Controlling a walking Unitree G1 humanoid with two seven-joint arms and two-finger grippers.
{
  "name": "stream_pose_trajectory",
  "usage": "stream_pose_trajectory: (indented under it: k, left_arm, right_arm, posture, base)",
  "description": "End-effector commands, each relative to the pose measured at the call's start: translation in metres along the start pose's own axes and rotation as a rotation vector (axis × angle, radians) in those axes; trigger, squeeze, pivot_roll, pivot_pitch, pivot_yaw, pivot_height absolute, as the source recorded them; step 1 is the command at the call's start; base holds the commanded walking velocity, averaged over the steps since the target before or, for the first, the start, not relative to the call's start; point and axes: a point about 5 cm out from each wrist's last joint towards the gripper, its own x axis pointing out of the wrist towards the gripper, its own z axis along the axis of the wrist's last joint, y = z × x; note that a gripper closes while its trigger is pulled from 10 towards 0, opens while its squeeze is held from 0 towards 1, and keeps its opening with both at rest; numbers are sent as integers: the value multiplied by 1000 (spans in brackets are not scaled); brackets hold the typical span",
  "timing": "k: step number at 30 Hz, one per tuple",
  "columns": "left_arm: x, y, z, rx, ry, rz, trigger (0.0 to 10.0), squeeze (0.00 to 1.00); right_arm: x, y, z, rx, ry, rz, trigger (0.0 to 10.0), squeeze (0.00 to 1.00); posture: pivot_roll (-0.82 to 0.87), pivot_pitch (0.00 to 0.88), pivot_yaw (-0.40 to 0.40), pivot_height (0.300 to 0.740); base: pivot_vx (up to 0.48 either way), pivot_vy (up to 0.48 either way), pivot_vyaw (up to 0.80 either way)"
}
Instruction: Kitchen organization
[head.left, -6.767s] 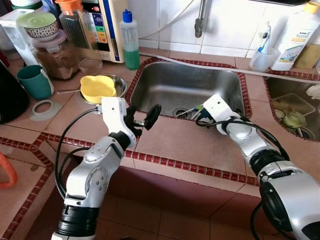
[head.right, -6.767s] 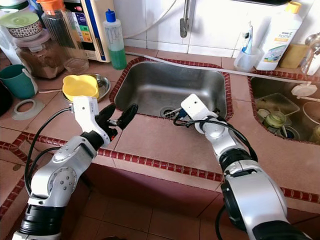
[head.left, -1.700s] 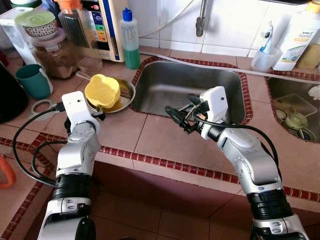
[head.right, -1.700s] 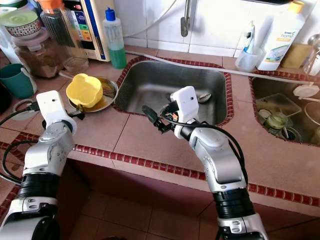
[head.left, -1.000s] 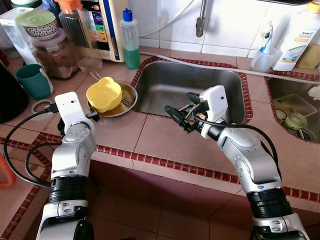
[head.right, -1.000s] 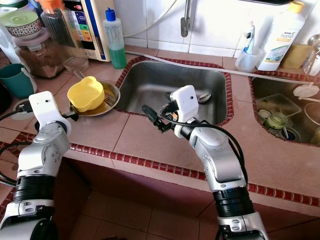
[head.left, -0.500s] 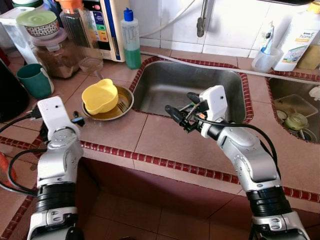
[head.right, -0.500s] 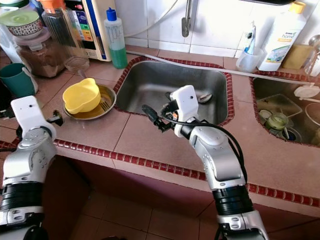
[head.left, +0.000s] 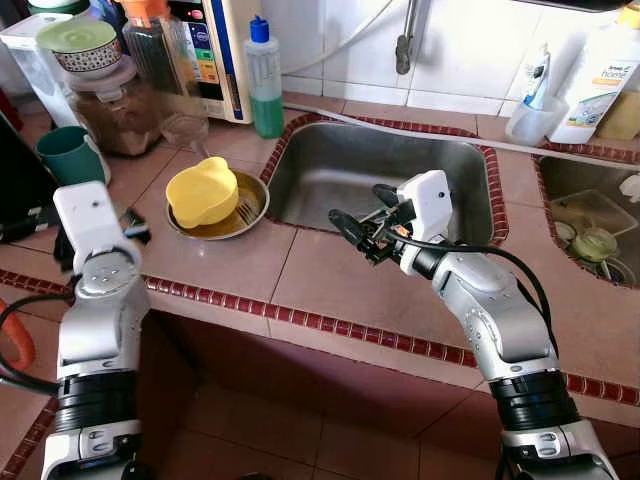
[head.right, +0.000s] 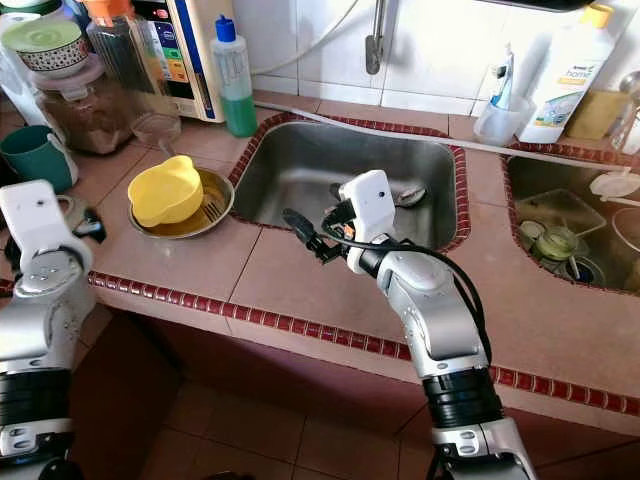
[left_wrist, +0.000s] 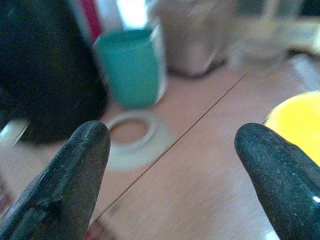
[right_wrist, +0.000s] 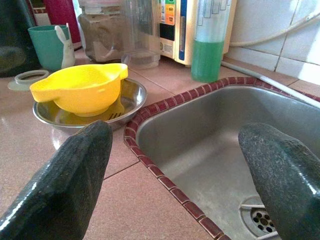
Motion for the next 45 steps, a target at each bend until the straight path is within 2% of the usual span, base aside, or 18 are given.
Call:
stream_pose_trajectory:
  k: [1, 8, 9, 10, 11, 14, 18, 31, 32, 33, 34, 35, 36, 45]
  left_arm:
    - [0, -9, 12, -4, -51, -43, 10000, 0]
    - [9, -27, 15, -98, -3, -115, 10000, 0]
    - [15, -36, 14, -119, 33, -147, 10000, 0]
    - [16, -38, 15, -124, 38, -155, 10000, 0]
    - [17, -40, 15, -124, 42, -167, 10000, 0]
    - [21, -47, 14, -135, 67, -192, 10000, 0]
    - [29, -55, 11, -164, 112, -192, 10000, 0]
    - [41, -53, -3, -252, 240, -167, 10000, 0]
    - [41, -54, -4, -267, 249, -168, 9490, 0]
    - [42, -54, -4, -269, 250, -169, 6235, 0]
    - [42, -54, -4, -273, 245, -170, 4431, 0]
    - [42, -54, -3, -276, 242, -171, 4431, 0]
    - [43, -55, -3, -283, 243, -172, 118, 0]
    - [44, -55, -6, -304, 263, -172, 0, 0]
  right_arm:
    - [3, 2, 8, -16, -23, 14, 10000, 86]
    - [5, 4, 12, -12, -38, 17, 10000, 90]
    - [4, 7, 15, -2, -46, 47, 10000, 55]
    - [4, 9, 16, 2, -47, 63, 10000, 55]
    - [3, 11, 17, 5, -48, 89, 10000, 0]
    - [-1, 20, 20, 8, -53, 173, 10000, 0]
    - [-6, 27, 19, -21, -33, 221, 10000, 0]
    - [-11, 34, 18, -27, -14, 257, 10000, 0]
    - [-11, 35, 18, -30, -12, 260, 10000, 0]
    - [-11, 35, 18, -31, -12, 261, 10000, 0]
    - [-11, 36, 18, -33, -11, 262, 10000, 0]
    - [-11, 36, 18, -35, -10, 262, 10000, 0]
    - [-11, 36, 18, -36, -10, 263, 10000, 0]
    - [-11, 36, 18, -36, -6, 265, 10000, 0]
  posture:
    - [10, 71, 50, 740]
    - [1, 70, 49, 740]
    - [-7, 70, 50, 740]
    - [-7, 70, 50, 740]
    - [-9, 70, 52, 740]
    - [-20, 70, 55, 740]
    - [-34, 73, 61, 740]
    - [-37, 78, 74, 740]
    - [-38, 78, 74, 740]
    - [-37, 78, 74, 740]
    - [-37, 78, 74, 740]
    - [-36, 78, 74, 740]
    - [-37, 78, 74, 740]
    - [-36, 77, 73, 740]
  base:
    - [0, 0, 0]
    - [0, 0, 0]
    - [0, 0, 0]
    - [0, 0, 0]
    - [0, 0, 0]
    - [0, 0, 0]
    - [0, 0, 0]
    - [0, 0, 0]
    - [0, 0, 0]
    - [0, 0, 0]
    - [0, 0, 0]
    - [0, 0, 0]
    - [0, 0, 0]
    - [0, 0, 0]
